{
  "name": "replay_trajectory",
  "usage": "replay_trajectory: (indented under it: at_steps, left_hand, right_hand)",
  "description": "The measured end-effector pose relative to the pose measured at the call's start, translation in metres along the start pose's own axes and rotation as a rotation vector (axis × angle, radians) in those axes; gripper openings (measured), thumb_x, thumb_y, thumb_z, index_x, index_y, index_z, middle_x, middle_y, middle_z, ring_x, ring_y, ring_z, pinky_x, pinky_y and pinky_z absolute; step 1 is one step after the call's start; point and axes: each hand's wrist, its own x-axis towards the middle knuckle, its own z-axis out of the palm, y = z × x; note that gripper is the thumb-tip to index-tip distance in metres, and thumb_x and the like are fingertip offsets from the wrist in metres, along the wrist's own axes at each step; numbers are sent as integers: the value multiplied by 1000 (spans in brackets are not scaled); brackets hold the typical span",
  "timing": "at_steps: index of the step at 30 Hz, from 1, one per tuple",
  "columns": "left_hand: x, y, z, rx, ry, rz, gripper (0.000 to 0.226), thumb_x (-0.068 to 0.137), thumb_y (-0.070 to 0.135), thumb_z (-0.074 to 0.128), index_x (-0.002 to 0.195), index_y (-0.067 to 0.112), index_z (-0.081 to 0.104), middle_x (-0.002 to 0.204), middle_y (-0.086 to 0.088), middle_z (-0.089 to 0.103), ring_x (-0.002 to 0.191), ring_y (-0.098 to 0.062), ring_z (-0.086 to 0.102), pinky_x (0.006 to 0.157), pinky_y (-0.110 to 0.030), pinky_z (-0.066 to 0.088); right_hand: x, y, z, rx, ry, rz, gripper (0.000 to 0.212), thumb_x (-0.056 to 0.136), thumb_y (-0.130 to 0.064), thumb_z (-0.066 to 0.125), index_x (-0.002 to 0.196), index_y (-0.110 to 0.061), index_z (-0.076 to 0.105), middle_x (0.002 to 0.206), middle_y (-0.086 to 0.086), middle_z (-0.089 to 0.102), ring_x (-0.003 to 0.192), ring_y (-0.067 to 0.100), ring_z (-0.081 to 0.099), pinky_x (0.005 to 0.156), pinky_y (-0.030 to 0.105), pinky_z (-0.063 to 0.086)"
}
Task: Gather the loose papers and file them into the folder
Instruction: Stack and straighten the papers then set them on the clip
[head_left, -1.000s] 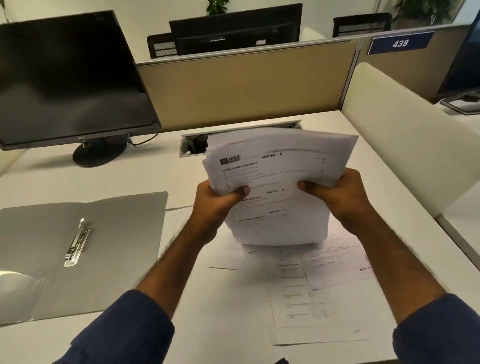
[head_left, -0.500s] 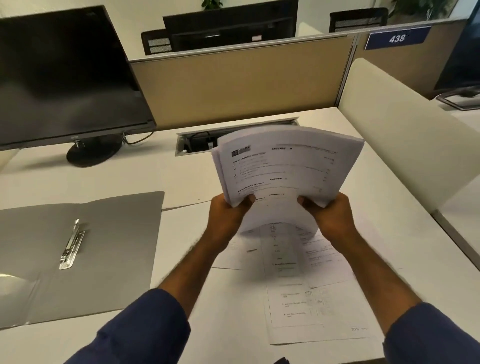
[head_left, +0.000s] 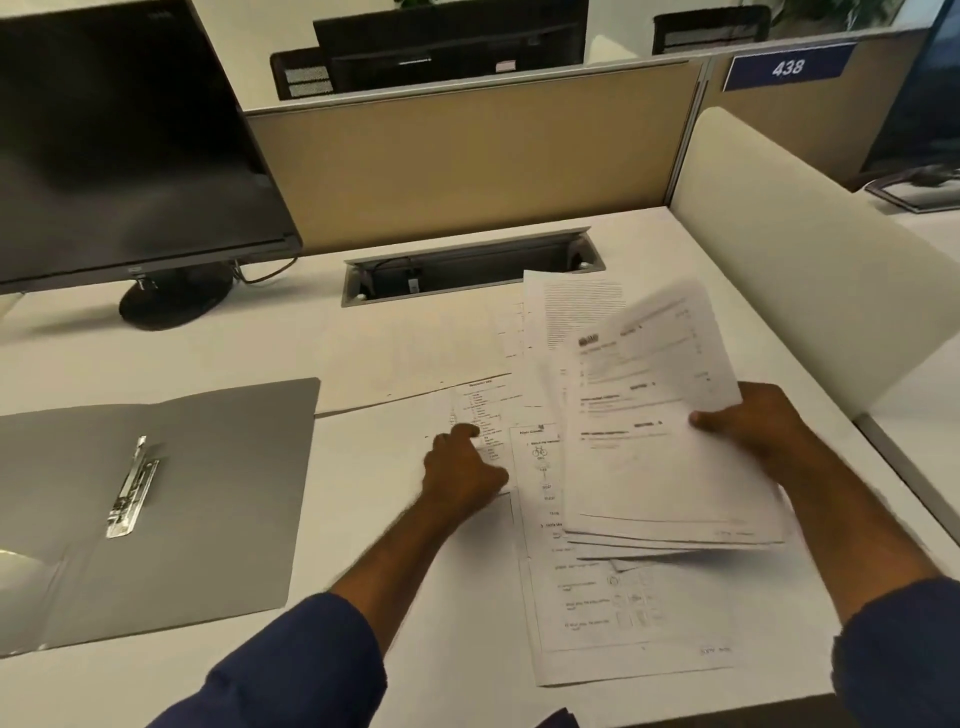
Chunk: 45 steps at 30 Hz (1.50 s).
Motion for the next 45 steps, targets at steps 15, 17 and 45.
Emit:
replay_trajectory:
  at_steps: [15,17,45]
  left_hand:
    - [-17,-10,33,490,103,199,71,80,58,65,139,24,45,136,-5,41,125,-27,39,98,-42,39]
    - [-23,-2,35,445,69,180,54,88,36,61,137,18,48,133,-7,43,123,-29,41,98,-42,41]
    - [-26,39,20,-616,-314,-348,41,78,19,73,119,14,65,110,-5,70,89,-23,66,66,-27,53]
  right_hand:
    - [-17,20,36,-540,11,17,53,76,-36,80,123,-17,62,123,15,64,121,41,49,99,51,44]
    - [-23,20,41,-507,26,8,51,75,-35,80,120,-17,63,120,14,66,119,40,51,97,50,46]
    - [-42,21,69,-267,-45,-25,52,72,-24,82,118,-12,60,117,10,68,102,33,62,87,42,51]
